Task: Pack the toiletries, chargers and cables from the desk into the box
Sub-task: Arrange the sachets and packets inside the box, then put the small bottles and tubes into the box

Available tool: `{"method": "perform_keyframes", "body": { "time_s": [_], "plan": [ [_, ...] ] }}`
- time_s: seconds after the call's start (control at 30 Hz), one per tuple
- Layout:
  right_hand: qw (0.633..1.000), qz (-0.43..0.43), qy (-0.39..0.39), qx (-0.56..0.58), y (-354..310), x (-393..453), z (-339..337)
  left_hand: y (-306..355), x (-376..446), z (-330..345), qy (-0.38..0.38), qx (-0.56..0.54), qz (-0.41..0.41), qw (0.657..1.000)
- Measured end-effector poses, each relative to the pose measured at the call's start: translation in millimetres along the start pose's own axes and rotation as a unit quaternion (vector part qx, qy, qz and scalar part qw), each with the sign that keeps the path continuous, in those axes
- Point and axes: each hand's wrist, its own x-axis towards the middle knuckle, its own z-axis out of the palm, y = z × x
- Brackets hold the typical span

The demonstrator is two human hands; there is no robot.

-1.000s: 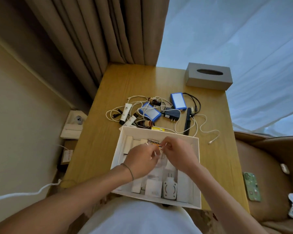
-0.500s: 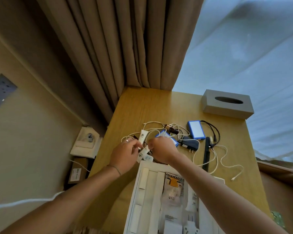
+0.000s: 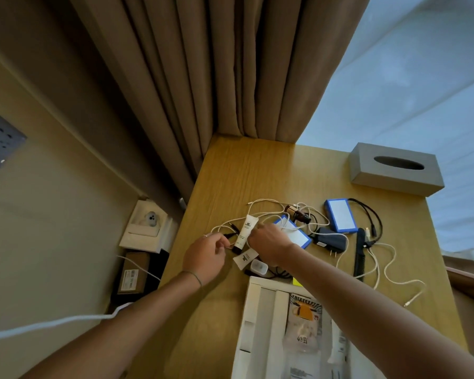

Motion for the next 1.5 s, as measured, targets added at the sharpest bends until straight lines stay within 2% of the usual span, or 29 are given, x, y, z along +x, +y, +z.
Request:
{"method": "perform_keyframes", "body": {
  "time_s": [0.13,0.2,0.27,0.37,0.47,0.5,0.63,0.73,0.8,0.93,1.17,1.4,1.5],
  "plan": [
    [0.997,0.050,0.060,0.020,9.5,-14.7,-8.6,-5.3,11.1,6.3,0.029,-0.047,-0.039,0.998],
    [0.988,0.107,0.080,0.081,15.8,-29.6,-16.9,-4.7,19.1,11.5,0.045,-0.057,-0.048,0.996],
    [0.961,0.180,0.104,0.181,21.2,-47.3,-22.4,0.0,27.1,17.7,0.040,-0.053,-0.041,0.997],
    [0.899,0.264,0.103,0.334,22.0,-71.0,-23.7,10.4,38.0,27.3,0.021,-0.037,-0.020,0.999],
    [0.797,0.308,0.093,0.511,14.6,-88.9,-28.0,22.1,46.1,35.6,0.014,0.003,0.009,1.000],
    [0.771,0.313,0.095,0.546,11.1,-92.9,-31.5,25.1,48.6,37.8,0.013,0.018,0.014,1.000],
    [0.704,0.315,0.094,0.630,-7.6,-110.9,-41.4,30.2,56.1,42.5,-0.007,0.060,0.008,0.998],
    [0.635,0.293,0.087,0.710,-20.4,-127.3,-44.9,31.0,59.9,45.8,-0.026,0.079,0.007,0.997],
    [0.608,0.275,0.082,0.741,-28.8,-138.1,-46.9,32.1,60.4,47.4,-0.032,0.087,0.013,0.996],
    [0.621,0.241,0.073,0.742,-47.9,-156.6,-39.7,36.3,53.9,46.4,-0.026,0.079,0.016,0.996],
    [0.588,0.224,0.110,0.769,-81.6,-176.0,-20.6,36.3,13.2,24.3,0.020,-0.047,0.027,0.998],
    [0.657,0.234,0.063,0.714,-110.5,-176.2,20.4,36.5,-49.4,-4.0,0.040,-0.195,0.002,0.980],
    [0.713,0.244,0.018,0.657,-117.7,-172.2,39.8,41.3,-77.0,-16.3,0.037,-0.245,0.009,0.969]
  ]
}}
